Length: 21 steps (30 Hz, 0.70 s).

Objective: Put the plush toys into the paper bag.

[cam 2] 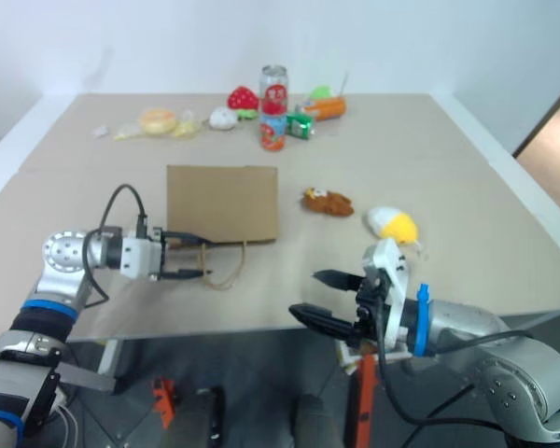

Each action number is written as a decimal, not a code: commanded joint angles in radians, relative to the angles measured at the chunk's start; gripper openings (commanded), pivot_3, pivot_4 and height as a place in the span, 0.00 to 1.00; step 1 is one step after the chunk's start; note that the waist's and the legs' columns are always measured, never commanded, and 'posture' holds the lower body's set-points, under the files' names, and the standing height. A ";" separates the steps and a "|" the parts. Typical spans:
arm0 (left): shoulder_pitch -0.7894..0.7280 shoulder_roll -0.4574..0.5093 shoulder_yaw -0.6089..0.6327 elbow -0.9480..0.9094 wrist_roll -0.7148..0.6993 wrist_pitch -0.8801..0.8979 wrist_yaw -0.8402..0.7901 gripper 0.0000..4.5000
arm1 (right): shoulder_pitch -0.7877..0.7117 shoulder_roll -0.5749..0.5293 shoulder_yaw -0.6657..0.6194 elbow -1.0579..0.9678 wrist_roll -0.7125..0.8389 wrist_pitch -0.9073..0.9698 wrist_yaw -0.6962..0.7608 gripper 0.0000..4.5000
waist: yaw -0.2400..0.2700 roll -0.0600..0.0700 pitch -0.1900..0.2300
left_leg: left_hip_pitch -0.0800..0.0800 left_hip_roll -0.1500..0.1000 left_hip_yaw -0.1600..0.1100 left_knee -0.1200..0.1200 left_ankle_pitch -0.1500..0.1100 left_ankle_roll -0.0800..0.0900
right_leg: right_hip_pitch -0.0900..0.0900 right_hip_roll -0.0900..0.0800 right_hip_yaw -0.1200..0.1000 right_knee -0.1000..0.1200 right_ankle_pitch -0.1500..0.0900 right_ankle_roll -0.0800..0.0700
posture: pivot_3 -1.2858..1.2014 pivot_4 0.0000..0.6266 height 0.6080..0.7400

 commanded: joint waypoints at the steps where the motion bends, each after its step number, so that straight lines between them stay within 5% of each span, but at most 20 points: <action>1: -0.024 -0.001 0.000 0.004 -0.015 0.001 -0.001 0.21 | -0.008 0.000 -0.017 -0.034 0.010 -0.020 -0.007 1.00 | 0.000 0.000 0.000 | 0.000 0.000 0.000 0.000 0.000 0.000 | 0.000 0.000 0.000 0.000 0.000 0.000 | 0.52 0.24 1.00; 4: -0.027 -0.004 0.000 0.007 -0.020 0.008 -0.003 0.03 | -0.003 -0.003 -0.020 -0.034 0.009 -0.022 -0.007 1.00 | 0.000 0.000 0.000 | 0.000 0.000 0.000 0.000 0.000 0.000 | 0.000 0.000 0.000 0.000 0.000 0.000 | 0.52 0.24 1.00; 9: -0.033 -0.006 0.004 0.005 -0.016 0.037 0.012 0.03 | -0.002 -0.004 -0.020 -0.034 0.010 -0.024 -0.008 1.00 | 0.000 0.000 0.000 | 0.000 0.000 0.000 0.000 0.000 0.000 | 0.000 0.000 0.000 0.000 0.000 0.000 | 0.52 0.24 1.00; 13: -0.020 -0.037 0.023 -0.105 -0.087 0.264 0.067 0.03 | -0.017 0.022 0.006 -0.006 -0.079 -0.075 -0.042 1.00 | 0.000 0.000 0.000 | 0.000 0.000 0.000 0.000 0.000 0.000 | 0.000 0.000 0.000 0.000 0.000 0.000 | 0.52 0.24 1.00; 16: -0.017 -0.062 0.040 -0.226 -0.157 0.493 0.139 0.00 | -0.042 0.073 0.009 0.035 -0.129 -0.126 -0.071 0.83 | -0.001 0.000 0.000 | 0.000 0.000 0.000 0.000 0.000 0.000 | 0.000 0.000 0.000 0.000 0.000 0.000 | 0.52 0.24 1.00; 21: -0.004 -0.068 0.058 -0.388 -0.265 0.746 0.203 0.00 | -0.049 0.101 -0.014 0.047 -0.106 -0.146 -0.051 0.32 | -0.001 0.000 0.000 | 0.000 0.000 -0.001 0.000 0.000 0.000 | 0.000 0.001 0.000 0.000 0.000 0.001 | 0.52 0.24 1.00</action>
